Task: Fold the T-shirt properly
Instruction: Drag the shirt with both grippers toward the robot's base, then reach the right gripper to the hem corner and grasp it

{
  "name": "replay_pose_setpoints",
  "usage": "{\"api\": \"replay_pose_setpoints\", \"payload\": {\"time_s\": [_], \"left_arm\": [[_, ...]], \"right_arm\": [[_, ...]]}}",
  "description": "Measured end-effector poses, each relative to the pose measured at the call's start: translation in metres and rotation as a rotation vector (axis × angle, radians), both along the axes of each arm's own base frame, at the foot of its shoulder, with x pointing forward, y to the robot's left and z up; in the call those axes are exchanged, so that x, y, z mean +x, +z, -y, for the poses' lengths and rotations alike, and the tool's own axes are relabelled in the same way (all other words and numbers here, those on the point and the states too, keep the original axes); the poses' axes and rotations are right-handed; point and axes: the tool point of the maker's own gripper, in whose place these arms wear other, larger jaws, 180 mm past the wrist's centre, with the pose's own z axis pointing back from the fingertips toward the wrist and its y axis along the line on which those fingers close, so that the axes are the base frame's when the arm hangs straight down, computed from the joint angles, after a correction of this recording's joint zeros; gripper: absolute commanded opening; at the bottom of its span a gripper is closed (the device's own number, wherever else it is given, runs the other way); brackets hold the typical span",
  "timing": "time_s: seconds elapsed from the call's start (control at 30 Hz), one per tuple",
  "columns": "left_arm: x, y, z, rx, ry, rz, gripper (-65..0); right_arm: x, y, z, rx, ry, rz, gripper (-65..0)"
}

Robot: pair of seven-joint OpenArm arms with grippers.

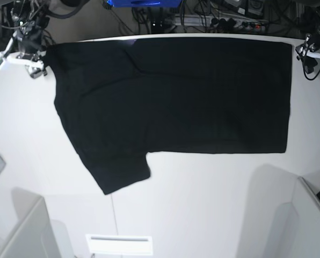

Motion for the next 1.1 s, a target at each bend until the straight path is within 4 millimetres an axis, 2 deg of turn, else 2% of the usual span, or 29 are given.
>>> {"api": "replay_pose_setpoints", "payload": {"time_s": [0.07, 0.17, 0.23, 0.37, 0.53, 0.67, 0.8, 0.87, 0.93, 1.1], "left_arm": [[0.013, 0.007, -0.003, 0.011, -0.014, 0.020, -15.6], [0.029, 0.021, -0.010, 0.042, -0.027, 0.067, -15.6], [0.035, 0.024, -0.011, 0.044, -0.020, 0.081, -15.8], [0.045, 0.029, -0.011, 0.046, -0.032, 0.102, -15.8], [0.070, 0.031, 0.003, 0.055, -0.137, 0.096, -15.8], [0.079, 0.027, 0.013, 0.033, -0.157, 0.103, -16.9], [0.081, 0.029, 0.012, 0.035, -0.156, 0.110, -30.9], [0.081, 0.028, 0.012, 0.034, -0.154, 0.109, -39.5], [0.081, 0.028, 0.012, 0.032, -0.155, 0.109, -47.7], [0.081, 0.028, 0.012, 0.034, -0.153, 0.111, -61.1]], "right_arm": [[0.026, 0.010, -0.004, -0.034, 0.052, 0.042, -27.6], [0.062, 0.020, -0.028, -0.009, 0.151, 0.106, -27.8], [0.081, 0.023, -0.041, 0.005, 0.202, 0.131, -27.8], [0.116, 0.023, -0.049, -0.019, 0.279, 0.137, -27.8], [0.165, 0.018, -0.090, 0.067, 0.414, 0.117, -27.6], [0.198, 0.013, -0.087, 0.047, 0.416, 0.102, -27.5], [0.227, 0.001, -0.099, 0.062, 0.457, 0.060, -25.8], [0.243, 0.003, -0.111, 0.060, 0.529, 0.071, -24.3], [0.257, 0.002, -0.115, 0.059, 0.556, 0.069, -23.9], [0.282, -0.004, -0.120, 0.048, 0.608, 0.032, -23.9]]}}
